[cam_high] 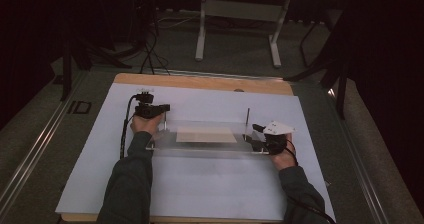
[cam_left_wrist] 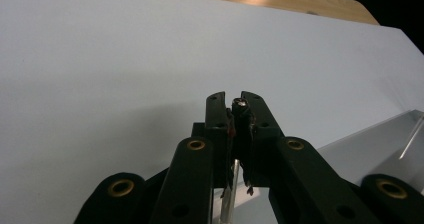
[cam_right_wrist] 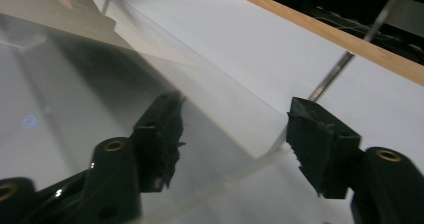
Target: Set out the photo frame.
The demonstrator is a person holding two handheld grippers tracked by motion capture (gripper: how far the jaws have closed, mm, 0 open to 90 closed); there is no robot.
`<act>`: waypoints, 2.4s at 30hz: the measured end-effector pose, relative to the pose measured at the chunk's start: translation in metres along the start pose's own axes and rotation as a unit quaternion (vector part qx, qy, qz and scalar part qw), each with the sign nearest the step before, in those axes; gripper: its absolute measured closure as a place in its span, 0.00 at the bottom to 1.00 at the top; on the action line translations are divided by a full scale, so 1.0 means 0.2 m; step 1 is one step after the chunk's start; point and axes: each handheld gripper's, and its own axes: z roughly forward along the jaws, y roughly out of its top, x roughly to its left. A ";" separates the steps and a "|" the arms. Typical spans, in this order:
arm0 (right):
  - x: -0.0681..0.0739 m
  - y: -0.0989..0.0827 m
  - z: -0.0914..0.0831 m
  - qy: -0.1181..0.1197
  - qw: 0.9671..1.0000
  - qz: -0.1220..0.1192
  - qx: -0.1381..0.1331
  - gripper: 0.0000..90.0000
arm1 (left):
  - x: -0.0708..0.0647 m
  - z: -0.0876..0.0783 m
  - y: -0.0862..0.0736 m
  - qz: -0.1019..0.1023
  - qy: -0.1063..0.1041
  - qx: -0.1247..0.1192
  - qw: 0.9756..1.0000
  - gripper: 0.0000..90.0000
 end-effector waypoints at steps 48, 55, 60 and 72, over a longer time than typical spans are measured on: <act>-0.02 0.05 0.01 0.023 1.000 0.018 0.012 0.49 | 0.00 -0.28 -0.16 0.136 0.023 -0.053 0.989 0.70; -0.02 0.06 0.01 0.024 0.999 0.022 0.014 0.49 | -0.01 -0.32 -0.21 0.153 0.023 -0.061 0.986 0.70; -0.03 0.06 0.01 0.025 0.999 0.023 0.016 0.49 | 0.01 -0.34 -0.25 0.159 0.026 -0.063 0.985 0.69; -0.04 0.08 0.01 0.030 0.999 0.032 0.022 0.49 | 0.01 -0.36 -0.32 0.200 0.032 -0.061 0.977 0.66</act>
